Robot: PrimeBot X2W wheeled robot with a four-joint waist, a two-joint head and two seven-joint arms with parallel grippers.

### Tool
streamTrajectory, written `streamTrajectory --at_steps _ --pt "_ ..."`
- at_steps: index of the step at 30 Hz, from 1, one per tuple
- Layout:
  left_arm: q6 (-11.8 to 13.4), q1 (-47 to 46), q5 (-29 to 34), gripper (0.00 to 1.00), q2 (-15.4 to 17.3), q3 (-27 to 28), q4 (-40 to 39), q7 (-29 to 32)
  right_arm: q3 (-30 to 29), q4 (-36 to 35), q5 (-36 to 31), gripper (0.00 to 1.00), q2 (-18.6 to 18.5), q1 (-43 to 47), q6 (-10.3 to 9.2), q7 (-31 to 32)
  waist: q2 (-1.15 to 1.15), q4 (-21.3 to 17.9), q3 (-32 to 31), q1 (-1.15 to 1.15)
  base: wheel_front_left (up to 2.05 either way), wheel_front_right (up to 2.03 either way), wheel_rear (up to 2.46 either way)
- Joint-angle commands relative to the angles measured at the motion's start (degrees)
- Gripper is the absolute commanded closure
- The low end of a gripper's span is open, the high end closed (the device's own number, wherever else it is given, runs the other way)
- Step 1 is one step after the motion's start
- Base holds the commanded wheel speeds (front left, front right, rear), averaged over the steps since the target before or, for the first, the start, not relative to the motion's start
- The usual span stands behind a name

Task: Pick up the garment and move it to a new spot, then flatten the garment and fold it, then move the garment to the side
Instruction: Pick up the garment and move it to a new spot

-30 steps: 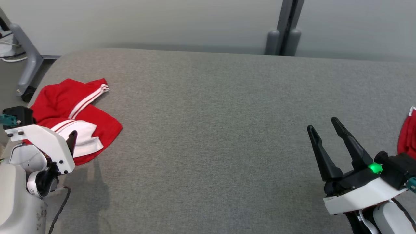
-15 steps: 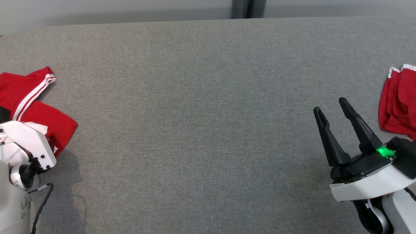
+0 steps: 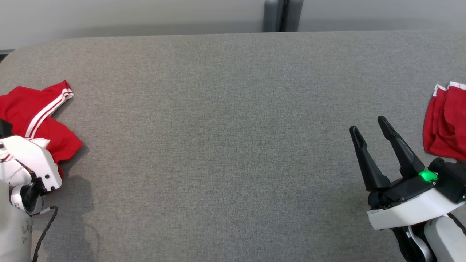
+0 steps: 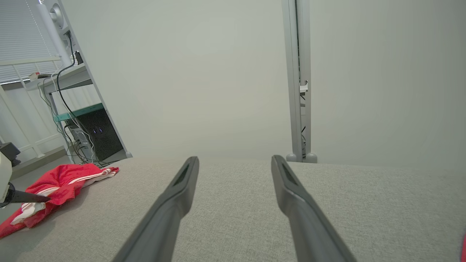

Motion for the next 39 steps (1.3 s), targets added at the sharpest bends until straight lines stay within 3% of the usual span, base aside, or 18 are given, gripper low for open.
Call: streamTrajectory --at_steps 1,10,20,29,39 --pt "-0.78 -0.86 0.56 1.00 0.75 -0.72 -0.43 -0.62 0.03 0.50 -0.16 0.00 0.20 0.72 0.01 -0.25 0.00 0.48 -1.16 0.00 0.00 0.00 0.00" --pt "-4.66 -2.94 3.21 1.00 1.69 -5.42 -4.76 -2.33 -0.16 1.99 -0.39 0.00 1.69 2.19 0.01 -0.26 0.00 0.51 -5.87 0.00 0.00 0.00 0.00" --pt "-7.51 -4.70 4.17 1.00 0.15 -13.59 -16.01 0.50 -1.00 3.74 -1.10 0.00 4.26 4.21 0.01 -0.25 0.00 -3.80 -11.24 0.00 0.00 0.00 0.00" --pt "-7.98 -4.22 -0.23 1.00 -4.00 -22.58 -28.98 3.81 -2.37 4.64 -1.39 0.00 5.45 4.63 0.01 -0.26 0.00 -10.02 -12.76 0.00 0.00 0.00 0.00" --pt "-7.90 -6.31 -8.14 1.00 -10.44 -30.68 -37.09 0.52 -4.56 4.08 -0.86 0.00 5.41 4.02 0.01 -0.26 0.00 -13.58 -10.98 0.00 0.00 0.00 0.00"
